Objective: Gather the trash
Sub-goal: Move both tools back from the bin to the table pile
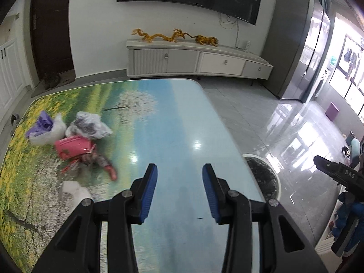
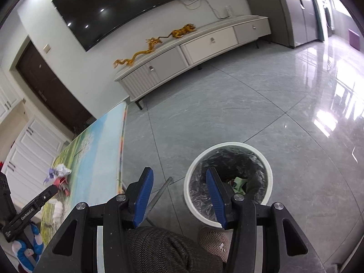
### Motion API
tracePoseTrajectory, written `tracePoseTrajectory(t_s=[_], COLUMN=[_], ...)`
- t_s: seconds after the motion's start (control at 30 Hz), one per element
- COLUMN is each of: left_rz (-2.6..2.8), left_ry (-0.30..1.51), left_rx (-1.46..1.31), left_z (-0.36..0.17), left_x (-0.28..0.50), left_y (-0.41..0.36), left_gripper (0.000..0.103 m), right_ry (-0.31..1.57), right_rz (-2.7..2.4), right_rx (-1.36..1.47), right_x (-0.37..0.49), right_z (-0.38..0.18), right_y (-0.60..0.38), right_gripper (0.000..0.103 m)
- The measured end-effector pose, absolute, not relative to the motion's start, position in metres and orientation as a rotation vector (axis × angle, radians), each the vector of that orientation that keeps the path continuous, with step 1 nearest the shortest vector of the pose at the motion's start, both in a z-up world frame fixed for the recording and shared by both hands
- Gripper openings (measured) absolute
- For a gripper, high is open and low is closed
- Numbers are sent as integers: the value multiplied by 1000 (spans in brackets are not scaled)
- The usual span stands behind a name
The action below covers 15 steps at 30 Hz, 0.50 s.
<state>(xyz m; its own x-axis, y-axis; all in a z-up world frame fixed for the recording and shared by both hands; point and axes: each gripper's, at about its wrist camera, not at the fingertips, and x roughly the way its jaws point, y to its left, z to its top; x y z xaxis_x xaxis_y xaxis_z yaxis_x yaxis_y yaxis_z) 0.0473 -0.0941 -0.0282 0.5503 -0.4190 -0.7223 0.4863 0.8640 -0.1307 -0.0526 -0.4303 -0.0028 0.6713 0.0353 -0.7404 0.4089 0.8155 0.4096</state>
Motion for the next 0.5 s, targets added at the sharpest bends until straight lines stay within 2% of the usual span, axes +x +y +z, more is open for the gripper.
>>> tracePoseTrajectory(t_s=[0.3,0.5], left_rz=[-329,-314], left_ry=[849,894], left_rx=[12,-27], left_z=[-61,-80], left_x=[67,68], left_y=[2,16], left_gripper=[39,39], right_ry=[894,940], right_rz=[-58,91], right_rx=[493,415], right_x=[-8,32], right_z=[-7,-13], right_y=[-373,-325], right_gripper=[46,46])
